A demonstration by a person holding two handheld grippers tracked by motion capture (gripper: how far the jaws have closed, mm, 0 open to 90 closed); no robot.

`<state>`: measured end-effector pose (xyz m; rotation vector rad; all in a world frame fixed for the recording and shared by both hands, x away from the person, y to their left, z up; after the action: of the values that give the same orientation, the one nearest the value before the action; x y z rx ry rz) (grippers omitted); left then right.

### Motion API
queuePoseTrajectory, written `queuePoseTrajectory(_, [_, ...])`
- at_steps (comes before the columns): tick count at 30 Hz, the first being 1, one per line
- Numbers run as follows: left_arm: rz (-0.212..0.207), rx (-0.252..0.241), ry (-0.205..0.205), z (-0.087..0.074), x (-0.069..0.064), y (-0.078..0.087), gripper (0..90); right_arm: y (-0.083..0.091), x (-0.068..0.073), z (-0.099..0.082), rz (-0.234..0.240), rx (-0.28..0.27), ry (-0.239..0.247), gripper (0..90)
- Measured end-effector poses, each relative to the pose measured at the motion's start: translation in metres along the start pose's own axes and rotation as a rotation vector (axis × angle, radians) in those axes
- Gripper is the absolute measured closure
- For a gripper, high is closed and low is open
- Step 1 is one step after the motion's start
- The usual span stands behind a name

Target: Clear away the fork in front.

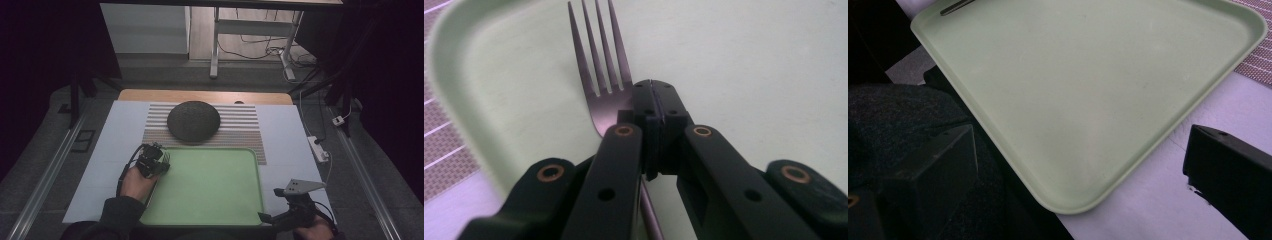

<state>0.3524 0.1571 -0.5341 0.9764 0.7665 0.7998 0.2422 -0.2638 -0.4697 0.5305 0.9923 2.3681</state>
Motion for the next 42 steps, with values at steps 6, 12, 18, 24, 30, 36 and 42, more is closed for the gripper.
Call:
queuePoseTrajectory(6, [0.022, 0.002, 0.036, -0.003, 0.01, 0.003, 88.6, 0.0, 0.0, 0.0, 0.0, 0.002, 0.0, 1.2])
queuePoseTrajectory(12, [0.031, -0.006, 0.054, -0.004, 0.015, 0.005, 88.6, 0.0, 0.0, 0.0, -0.002, 0.004, -0.003, 1.2])
queuePoseTrajectory(18, [0.013, -0.011, 0.05, -0.005, 0.015, 0.005, 85.0, 0.0, 0.0, 0.0, -0.003, 0.006, -0.001, 1.3])
queuePoseTrajectory(24, [0.03, -0.073, 0.017, -0.006, 0.014, 0.013, 66.3, 0.0, 0.0, 0.0, -0.002, 0.004, -0.003, 1.3])
queuePoseTrajectory(30, [0.016, -0.141, -0.03, -0.009, 0.009, 0.027, 44.3, 0.0, 0.0, 0.0, -0.002, 0.004, -0.002, 1.3])
queuePoseTrajectory(36, [-0.07, -0.256, -0.09, -0.019, 0.001, 0.05, 22.0, 0.0, 0.0, 0.0, -0.002, 0.003, -0.004, 1.3])
queuePoseTrajectory(42, [-0.127, -0.316, -0.121, -0.042, -0.003, 0.074, 10.7, 0.0, 0.0, 0.0, -0.001, -0.001, -0.007, 1.3])
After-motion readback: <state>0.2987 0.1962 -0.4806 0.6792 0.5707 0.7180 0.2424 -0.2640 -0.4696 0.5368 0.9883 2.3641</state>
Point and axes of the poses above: each handheld gripper's, and its own axes: y roughly backward along the jaws, z roughly out of its top, x roughly to its left, the point moved 2 cm from there along -y, roughly forward along the jaws, and after that the axes turned 5 degrees about x, right-handed, at the moved point
